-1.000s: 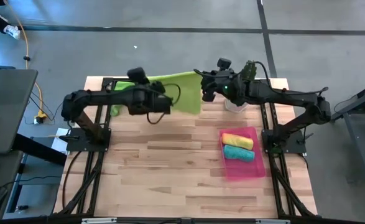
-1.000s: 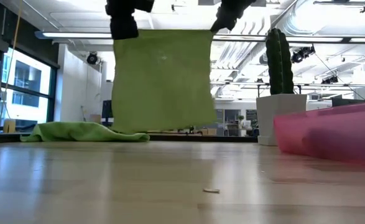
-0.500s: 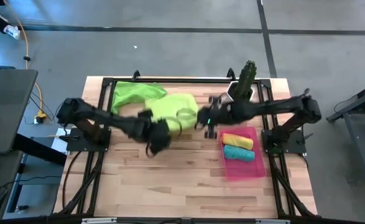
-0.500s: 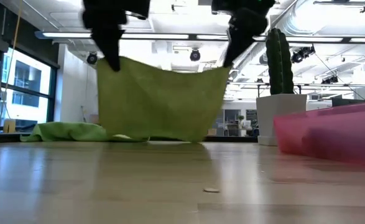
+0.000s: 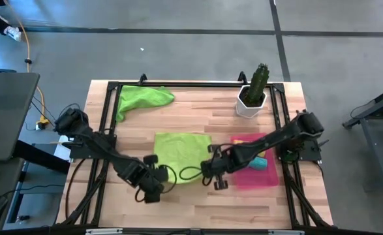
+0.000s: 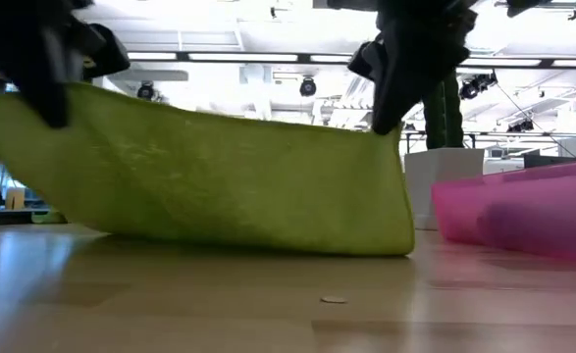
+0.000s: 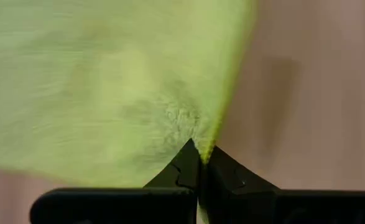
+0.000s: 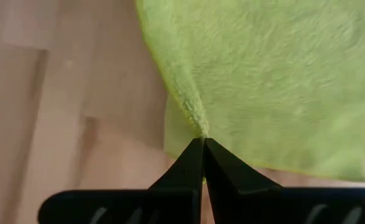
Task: Roll microfiber towels into tight, uniform cylinder then place into a basket
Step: Fold the bottom light green microfiber towel
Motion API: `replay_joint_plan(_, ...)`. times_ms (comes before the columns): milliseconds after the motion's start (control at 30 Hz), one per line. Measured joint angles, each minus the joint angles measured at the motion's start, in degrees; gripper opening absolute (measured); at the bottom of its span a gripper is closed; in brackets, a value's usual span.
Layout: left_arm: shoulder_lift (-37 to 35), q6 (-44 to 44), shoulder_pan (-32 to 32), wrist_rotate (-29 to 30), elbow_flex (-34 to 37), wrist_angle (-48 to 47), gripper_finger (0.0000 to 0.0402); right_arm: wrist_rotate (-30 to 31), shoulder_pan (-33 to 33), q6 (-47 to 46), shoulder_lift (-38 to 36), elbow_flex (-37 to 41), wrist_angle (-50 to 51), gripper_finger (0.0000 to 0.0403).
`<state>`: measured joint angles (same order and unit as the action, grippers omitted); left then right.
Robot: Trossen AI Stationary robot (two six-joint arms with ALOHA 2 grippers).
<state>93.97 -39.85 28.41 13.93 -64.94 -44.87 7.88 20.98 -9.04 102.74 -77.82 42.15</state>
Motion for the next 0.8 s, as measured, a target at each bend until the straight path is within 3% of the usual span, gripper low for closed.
replay_joint_plan(167,0.0,2.4,0.6,-10.4,2.0,8.2,0.0000,-5.7,2.8,-5.0,-0.1,7.0,-11.5,0.0000)
replay_joint_plan(367,0.0,0.3,0.3,-12.9,2.4,8.0,0.0000,-6.6,3.2,-6.5,-2.7,15.2,-23.7,0.0000)
replay_joint_plan(500,0.0,-0.4,-0.6,-6.6,2.4,5.1,0.0000,-3.6,1.2,-2.4,-3.1,15.6,-23.9,0.0000)
replay_joint_plan(800,0.0,-3.2,-2.8,7.7,2.4,-10.9,0.0000,-0.6,-7.7,9.3,-3.1,15.7,-23.0,0.0000)
